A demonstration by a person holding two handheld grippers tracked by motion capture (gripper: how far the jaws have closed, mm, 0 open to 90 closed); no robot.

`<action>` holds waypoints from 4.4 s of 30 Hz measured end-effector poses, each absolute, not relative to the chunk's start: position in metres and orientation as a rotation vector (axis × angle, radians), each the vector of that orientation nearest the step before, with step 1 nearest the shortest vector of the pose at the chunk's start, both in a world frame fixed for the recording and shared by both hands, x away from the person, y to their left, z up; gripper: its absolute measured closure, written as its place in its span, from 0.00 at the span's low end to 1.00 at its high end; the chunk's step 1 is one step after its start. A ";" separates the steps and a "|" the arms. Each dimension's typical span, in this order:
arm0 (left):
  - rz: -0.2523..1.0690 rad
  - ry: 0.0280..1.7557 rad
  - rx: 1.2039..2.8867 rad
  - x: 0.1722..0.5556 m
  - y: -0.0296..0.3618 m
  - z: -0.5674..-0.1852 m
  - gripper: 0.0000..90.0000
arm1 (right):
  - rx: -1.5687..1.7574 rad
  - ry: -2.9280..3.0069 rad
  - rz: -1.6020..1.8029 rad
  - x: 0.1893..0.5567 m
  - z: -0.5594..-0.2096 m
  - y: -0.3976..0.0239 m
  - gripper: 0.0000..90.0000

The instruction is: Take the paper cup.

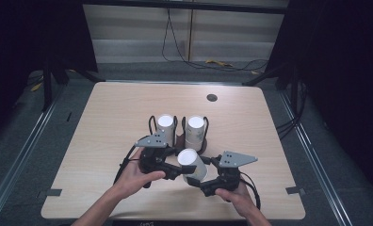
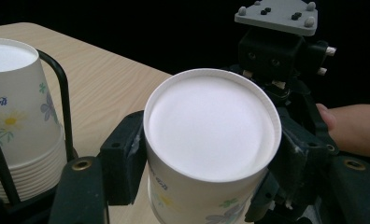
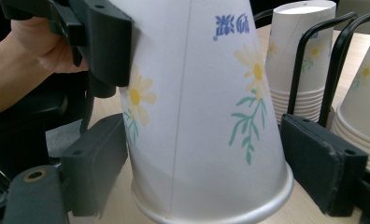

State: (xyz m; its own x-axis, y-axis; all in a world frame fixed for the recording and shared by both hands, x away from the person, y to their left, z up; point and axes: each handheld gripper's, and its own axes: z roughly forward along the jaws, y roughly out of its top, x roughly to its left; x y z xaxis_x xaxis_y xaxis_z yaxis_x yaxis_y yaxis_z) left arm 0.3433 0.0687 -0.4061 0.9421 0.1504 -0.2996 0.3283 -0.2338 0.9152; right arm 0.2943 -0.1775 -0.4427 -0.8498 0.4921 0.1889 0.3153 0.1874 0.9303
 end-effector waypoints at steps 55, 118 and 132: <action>-0.080 0.347 1.913 0.351 0.080 -0.408 0.18 | 0.722 2.524 1.407 0.300 -0.435 -0.181 0.31; -0.018 0.248 2.156 0.350 0.073 -0.424 0.23 | 0.382 2.772 0.724 0.318 -0.402 -0.145 0.33; -0.029 0.189 2.172 0.347 0.073 -0.423 0.32 | 0.273 2.818 0.585 0.317 -0.397 -0.134 0.33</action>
State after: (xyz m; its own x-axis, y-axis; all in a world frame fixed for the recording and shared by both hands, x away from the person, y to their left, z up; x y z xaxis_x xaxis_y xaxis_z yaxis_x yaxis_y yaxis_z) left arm 0.3468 0.0732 -0.4231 0.9880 0.1248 -0.0914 0.1462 -0.5610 0.8148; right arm 0.3172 -0.1342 -0.3970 -0.9513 0.2312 -0.2039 0.1310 0.9018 0.4117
